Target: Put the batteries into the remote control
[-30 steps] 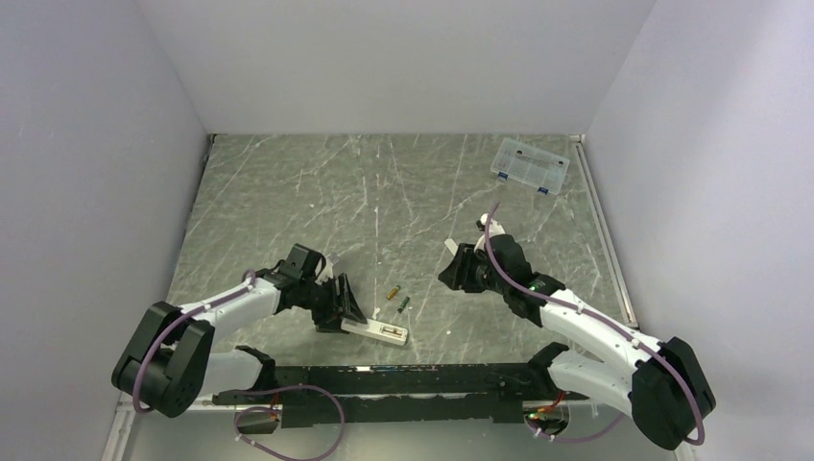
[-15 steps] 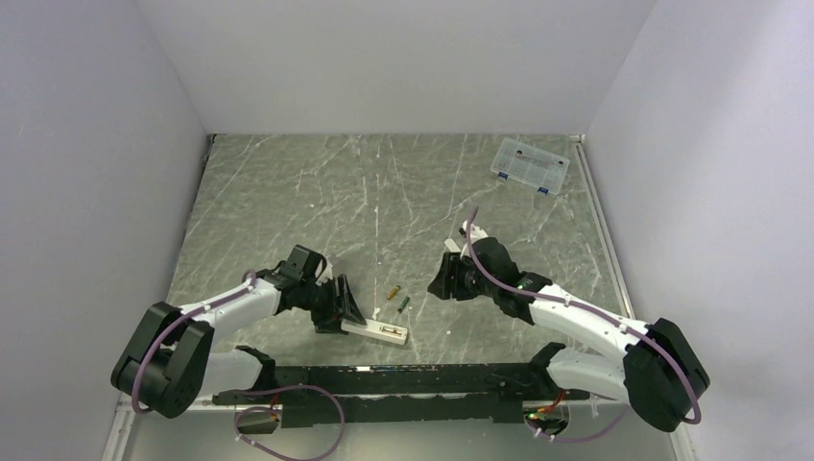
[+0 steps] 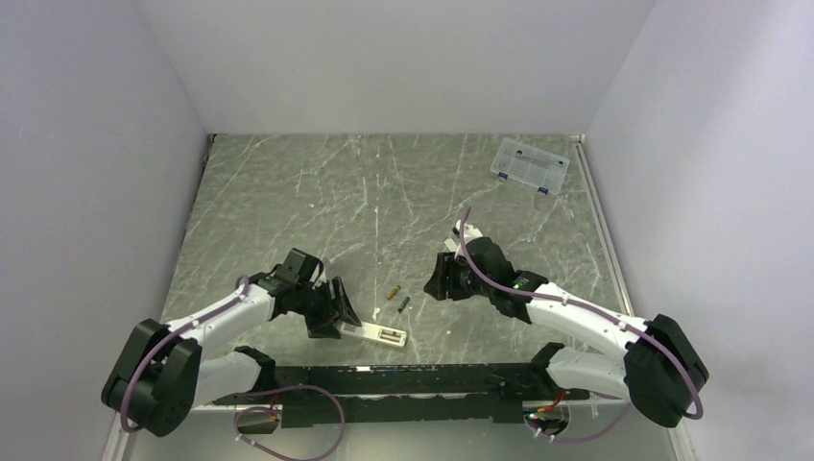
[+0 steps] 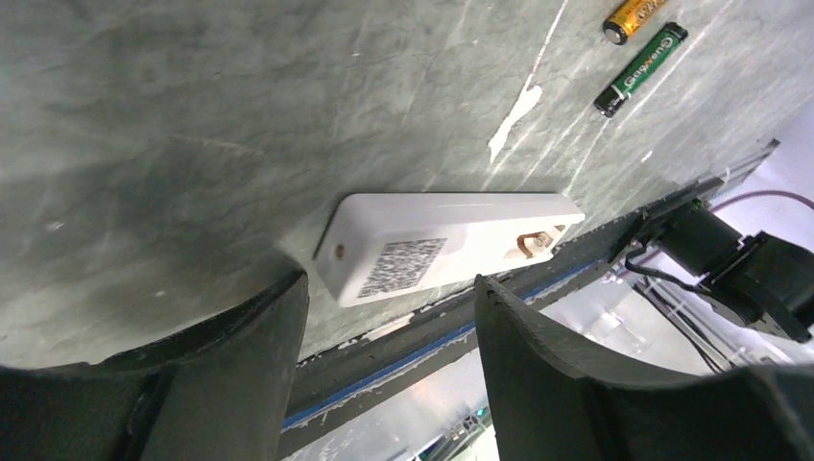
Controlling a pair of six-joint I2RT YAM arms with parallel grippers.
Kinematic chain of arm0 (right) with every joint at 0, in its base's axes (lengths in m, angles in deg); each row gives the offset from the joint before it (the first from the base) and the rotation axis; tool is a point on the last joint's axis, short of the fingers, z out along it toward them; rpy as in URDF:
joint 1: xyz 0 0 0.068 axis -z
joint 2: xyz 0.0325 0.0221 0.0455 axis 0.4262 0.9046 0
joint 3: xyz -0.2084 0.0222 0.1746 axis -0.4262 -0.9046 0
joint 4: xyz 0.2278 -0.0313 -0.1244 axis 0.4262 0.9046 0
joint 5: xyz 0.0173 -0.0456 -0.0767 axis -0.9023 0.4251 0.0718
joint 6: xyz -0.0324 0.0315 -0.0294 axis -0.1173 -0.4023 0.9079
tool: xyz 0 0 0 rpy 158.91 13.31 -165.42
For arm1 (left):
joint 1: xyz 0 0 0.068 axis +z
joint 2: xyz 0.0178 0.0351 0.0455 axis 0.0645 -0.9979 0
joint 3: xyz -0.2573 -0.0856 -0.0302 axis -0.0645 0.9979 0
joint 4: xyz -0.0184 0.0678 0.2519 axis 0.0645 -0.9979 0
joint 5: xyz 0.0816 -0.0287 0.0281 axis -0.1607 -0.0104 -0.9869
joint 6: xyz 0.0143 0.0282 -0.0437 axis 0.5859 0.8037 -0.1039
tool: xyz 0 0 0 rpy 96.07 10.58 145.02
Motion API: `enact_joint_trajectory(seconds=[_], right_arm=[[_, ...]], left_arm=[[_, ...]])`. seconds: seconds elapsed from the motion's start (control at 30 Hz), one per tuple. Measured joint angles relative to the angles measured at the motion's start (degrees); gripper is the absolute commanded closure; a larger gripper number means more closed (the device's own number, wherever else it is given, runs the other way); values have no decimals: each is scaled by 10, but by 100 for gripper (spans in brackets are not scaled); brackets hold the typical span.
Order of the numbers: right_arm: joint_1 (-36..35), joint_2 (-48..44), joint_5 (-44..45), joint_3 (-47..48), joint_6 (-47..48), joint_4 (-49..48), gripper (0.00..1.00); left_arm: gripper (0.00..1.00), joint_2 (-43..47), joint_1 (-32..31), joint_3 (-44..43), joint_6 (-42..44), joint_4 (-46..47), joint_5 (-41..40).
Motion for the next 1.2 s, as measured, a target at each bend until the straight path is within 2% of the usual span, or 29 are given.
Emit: enact_joint_trajectory(seconds=[0.4, 0.83, 1.2], right_arm=[[-41, 27, 28, 41, -9, 13, 46], [-88, 129, 76, 129, -48, 34, 48], [-116, 224, 103, 201, -79, 64, 49]], left_arm=[[30, 97, 0, 0, -17, -89, -70], [30, 158, -3, -30, -16, -130, -70], [29, 207, -3, -111, 13, -170, -58]])
